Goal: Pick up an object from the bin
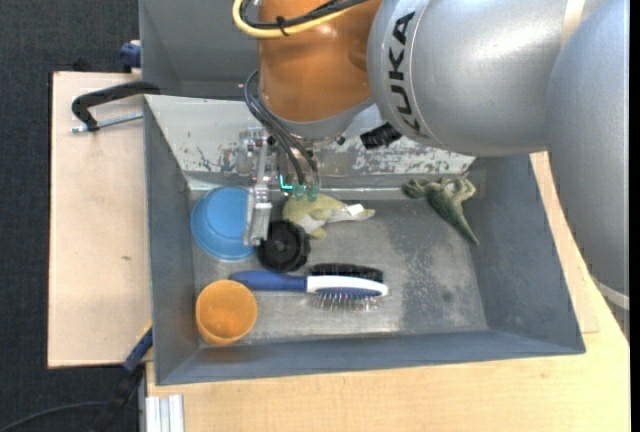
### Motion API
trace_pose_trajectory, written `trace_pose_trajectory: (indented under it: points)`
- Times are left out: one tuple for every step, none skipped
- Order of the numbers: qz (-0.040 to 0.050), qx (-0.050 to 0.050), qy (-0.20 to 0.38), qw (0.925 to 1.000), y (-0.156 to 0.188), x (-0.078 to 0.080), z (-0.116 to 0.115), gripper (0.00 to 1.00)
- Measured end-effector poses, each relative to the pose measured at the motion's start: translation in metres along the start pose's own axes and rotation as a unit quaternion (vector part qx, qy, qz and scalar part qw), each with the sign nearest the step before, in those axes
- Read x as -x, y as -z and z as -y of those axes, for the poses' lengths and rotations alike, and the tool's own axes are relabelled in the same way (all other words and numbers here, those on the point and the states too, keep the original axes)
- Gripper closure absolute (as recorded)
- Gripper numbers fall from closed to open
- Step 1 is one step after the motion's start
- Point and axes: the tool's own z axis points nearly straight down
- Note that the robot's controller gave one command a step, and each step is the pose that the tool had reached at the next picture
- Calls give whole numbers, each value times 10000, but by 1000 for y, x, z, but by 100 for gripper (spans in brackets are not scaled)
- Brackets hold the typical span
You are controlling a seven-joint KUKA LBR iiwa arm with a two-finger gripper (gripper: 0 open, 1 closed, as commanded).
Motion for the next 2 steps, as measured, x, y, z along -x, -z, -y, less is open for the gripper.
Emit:
trace_pose_trajectory:
  points:
    - [-2, -12, 1086, 9941, -84, -48, 41, 0]
    - [101, 15, 1368, 9905, -150, -53, 100, 0]
